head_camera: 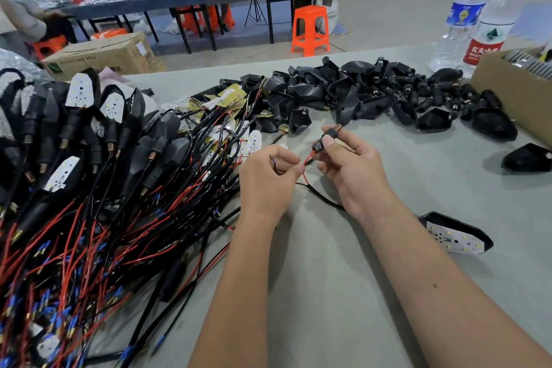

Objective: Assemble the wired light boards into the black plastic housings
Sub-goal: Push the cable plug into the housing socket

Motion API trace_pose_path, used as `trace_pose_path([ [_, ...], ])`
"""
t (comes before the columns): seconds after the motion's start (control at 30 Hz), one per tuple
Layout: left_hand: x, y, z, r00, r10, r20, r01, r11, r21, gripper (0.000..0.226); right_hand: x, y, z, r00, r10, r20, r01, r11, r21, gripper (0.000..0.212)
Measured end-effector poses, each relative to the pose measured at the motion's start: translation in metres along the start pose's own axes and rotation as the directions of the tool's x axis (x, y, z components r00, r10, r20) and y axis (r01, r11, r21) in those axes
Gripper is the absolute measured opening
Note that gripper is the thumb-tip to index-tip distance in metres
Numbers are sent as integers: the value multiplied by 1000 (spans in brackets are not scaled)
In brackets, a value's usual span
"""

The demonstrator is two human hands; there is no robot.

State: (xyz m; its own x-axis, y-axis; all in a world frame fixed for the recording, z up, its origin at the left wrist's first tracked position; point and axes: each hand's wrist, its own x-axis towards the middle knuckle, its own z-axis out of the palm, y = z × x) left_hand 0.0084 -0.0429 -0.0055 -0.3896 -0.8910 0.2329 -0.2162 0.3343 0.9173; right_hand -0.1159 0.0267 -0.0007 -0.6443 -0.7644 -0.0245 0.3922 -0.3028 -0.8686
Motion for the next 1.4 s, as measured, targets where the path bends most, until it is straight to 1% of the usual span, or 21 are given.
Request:
trace_pose_path([
  [0.07, -1, 0, 3, 999, -5, -34, 6, 1000, 7, 24, 0, 0, -1, 1000, 8, 29, -6, 997, -71, 15],
  [0.17, -2, 1, 5, 997, -21, -72, 20, 1000, -17, 29, 0, 3, 0, 997, 6, 73, 12, 969, -247, 13],
  [0.23, -4, 1, 6, 996, -29, -88, 28, 1000, -12, 32, 1, 3, 1, 997, 9, 79, 17, 948, -317, 6],
  [0.27, -4, 1, 7, 995, -34, -91, 33, 999, -10, 33, 1, 2, 2, 997, 19, 74, 5, 951, -310, 8],
  [0.33, -4, 1, 6, 995, -40, -87, 37, 999, -31, 31, 2, 0, 3, 999, 25, 40, -14, 968, -251, 27],
  [0.4, -4, 1, 5, 997, -28, -78, 25, 999, -42, 30, 3, -2, 2, 1000, -17, -15, 12, 967, -254, 34],
  [0.53, -4, 5, 6, 998, 9, -63, -12, 999, -42, 27, 4, -4, 1, 993, -88, -77, 66, 965, -253, 28],
  [0.57, -5, 8, 7, 998, 0, -69, -5, 996, -86, 23, 4, -4, 0, 990, -97, -101, 70, 968, -241, 27],
  [0.6, -6, 11, 8, 997, -16, -70, 3, 984, -179, 19, 5, -5, -1, 986, -104, -132, 73, 972, -222, 26],
  [0.67, -8, 18, 9, 998, -22, -61, -5, 911, -412, 8, 6, -6, -2, 977, -95, -192, 65, 986, -157, 26],
  [0.7, -8, 21, 10, 998, -9, -66, -25, 869, -494, 5, 7, -6, -3, 974, -78, -212, 56, 992, -110, 27],
  [0.8, -8, 28, 12, 994, -46, -98, -27, 771, -637, 12, 8, -6, -3, 971, -24, -237, 21, 1000, -18, 29],
  [0.9, -7, 30, 12, 972, -197, -124, 27, 627, -779, 17, 8, -5, -3, 972, 16, -236, -9, 999, 33, 31],
  [0.97, -6, 29, 11, 953, -264, -146, 34, 576, -817, 12, 8, -6, -4, 972, 37, -232, -23, 998, 63, 31],
  [1.03, -6, 26, 10, 943, -275, -188, 20, 610, -792, 9, 8, -7, -3, 975, 31, -220, -20, 998, 55, 31],
  [1.1, -6, 21, 8, 944, -229, -236, 3, 724, -690, 13, 7, -6, -1, 979, 7, -202, -3, 1000, 18, 30],
  [1.13, -5, 18, 7, 949, -186, -253, -4, 798, -602, 14, 7, -6, 0, 981, -8, -194, 7, 1000, -5, 30],
  [1.2, -2, 11, 4, 965, -84, -249, -7, 938, -345, 11, 6, -5, 1, 982, -29, -186, 21, 999, -47, 31],
  [1.23, -2, 10, 2, 971, -39, -235, -13, 977, -213, 9, 5, -5, 2, 983, -35, -181, 24, 998, -61, 31],
  [1.3, -3, 7, 4, 983, 23, -184, -34, 998, -55, 9, 4, -4, 2, 984, -38, -173, 25, 996, -80, 30],
  [1.4, -7, 6, 8, 994, 36, -103, -40, 999, -35, 13, 3, -3, -1, 985, -38, -166, 18, 993, -115, 30],
])
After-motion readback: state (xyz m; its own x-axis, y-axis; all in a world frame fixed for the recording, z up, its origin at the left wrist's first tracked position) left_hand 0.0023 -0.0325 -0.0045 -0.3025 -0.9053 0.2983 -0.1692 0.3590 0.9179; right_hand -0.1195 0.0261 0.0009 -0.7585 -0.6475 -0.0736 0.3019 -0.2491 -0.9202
